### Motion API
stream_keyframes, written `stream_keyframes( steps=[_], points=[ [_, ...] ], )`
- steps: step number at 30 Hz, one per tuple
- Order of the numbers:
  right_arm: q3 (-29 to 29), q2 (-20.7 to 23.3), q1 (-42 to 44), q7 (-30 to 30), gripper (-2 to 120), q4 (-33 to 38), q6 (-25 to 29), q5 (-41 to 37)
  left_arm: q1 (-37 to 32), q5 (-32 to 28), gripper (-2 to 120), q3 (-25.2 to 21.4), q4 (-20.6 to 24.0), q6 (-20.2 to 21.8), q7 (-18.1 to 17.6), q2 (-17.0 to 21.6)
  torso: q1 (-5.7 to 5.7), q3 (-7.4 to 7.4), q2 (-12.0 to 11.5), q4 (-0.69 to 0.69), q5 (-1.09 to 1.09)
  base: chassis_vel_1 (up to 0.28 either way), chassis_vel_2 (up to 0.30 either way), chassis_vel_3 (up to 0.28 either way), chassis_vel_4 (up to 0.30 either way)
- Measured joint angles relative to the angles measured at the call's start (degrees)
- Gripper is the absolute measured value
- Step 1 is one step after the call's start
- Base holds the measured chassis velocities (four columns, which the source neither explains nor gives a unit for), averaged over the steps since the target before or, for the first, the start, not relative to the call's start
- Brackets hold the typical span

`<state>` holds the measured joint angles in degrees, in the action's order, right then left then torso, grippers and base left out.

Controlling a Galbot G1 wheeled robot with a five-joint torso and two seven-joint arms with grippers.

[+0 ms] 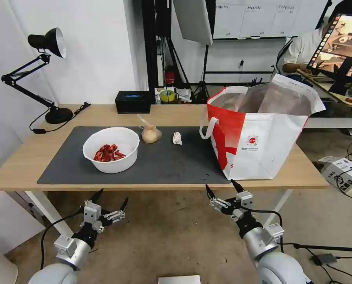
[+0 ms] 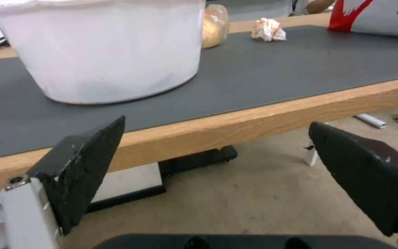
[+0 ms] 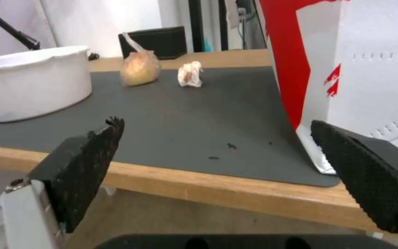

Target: Pick up the trash from the table and place it into the takeout bag.

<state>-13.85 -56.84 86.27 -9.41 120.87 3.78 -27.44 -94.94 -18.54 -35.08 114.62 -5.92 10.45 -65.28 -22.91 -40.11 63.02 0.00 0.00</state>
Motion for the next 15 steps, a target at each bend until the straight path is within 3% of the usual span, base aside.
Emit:
stream_keyframes(
  steps=[8, 15],
  points=[
    [1.6, 0.4, -1.0, 0.0, 100, -0.6, -0.4, -0.1, -0.2, 0.3, 100, 0.3, 0.0, -0.2, 0.2, -0.4, 0.0, 0.0, 0.0, -0.01, 0.0, 0.0, 0.0, 0.0, 0.0],
    [7.0, 1.1, -8.1, -0.1, 100, -1.5, -3.0, -1.6, -0.1, 0.6, 100, 0.4, 0.0, -0.3, 0.2, -0.8, 0.0, 0.0, 0.0, 0.0, 0.01, 0.0, 0.0, 0.0, 0.0]
  ],
)
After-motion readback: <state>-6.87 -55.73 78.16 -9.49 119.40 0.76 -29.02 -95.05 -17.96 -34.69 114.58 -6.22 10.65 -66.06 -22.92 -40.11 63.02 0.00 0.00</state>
